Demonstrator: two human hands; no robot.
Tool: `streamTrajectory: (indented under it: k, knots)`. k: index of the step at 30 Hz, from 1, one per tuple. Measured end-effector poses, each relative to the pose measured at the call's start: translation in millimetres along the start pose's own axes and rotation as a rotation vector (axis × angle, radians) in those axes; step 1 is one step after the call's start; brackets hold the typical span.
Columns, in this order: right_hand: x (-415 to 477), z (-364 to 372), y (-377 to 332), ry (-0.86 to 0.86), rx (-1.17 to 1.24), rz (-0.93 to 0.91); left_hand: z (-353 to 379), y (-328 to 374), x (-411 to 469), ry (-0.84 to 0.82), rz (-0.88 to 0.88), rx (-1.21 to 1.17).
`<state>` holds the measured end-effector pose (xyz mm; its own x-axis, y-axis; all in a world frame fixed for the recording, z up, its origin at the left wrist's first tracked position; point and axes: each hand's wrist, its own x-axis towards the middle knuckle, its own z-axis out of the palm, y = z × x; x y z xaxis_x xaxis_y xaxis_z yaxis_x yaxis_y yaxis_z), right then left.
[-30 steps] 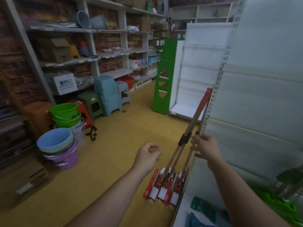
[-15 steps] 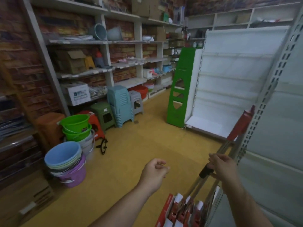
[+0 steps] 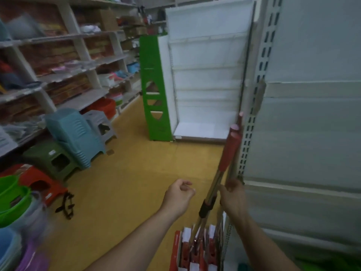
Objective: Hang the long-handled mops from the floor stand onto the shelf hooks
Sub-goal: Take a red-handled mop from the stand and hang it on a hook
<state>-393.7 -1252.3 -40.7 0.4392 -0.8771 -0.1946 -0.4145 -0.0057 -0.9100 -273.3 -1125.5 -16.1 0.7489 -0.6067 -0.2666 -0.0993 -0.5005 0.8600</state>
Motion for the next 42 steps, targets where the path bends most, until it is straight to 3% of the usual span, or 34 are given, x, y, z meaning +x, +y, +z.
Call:
streamTrajectory:
  k: [4, 12, 18, 29, 35, 42]
  knots:
    - [5.4, 6.3, 4.6, -0.009, -0.006, -0.041, 25.2, 11.4, 44.1, -0.07, -0.005, 0.081]
    - [25.7, 18.2, -4.7, 0.143, -0.001, -0.04, 48.3, 12.6, 107.3, -0.273, 0.015, 0.27]
    - [34.7, 35.0, -9.1, 0.354, -0.032, -0.046, 51.3, -1.5, 153.6, -0.575, 0.083, 0.486]
    - [34.0, 90.6, -43.3, 0.767, -0.051, 0.183, 25.2, -28.7, 200.3, -0.999, 0.347, 0.589]
    - [19.0, 130.2, -63.0, 0.809, -0.056, 0.228, -1.1, -34.1, 201.6, -1.09, 0.453, 0.605]
    - [-4.4, 181.0, -80.7, 0.796, -0.098, 0.16, -34.5, -55.0, 206.5, -1.164, 0.493, 0.608]
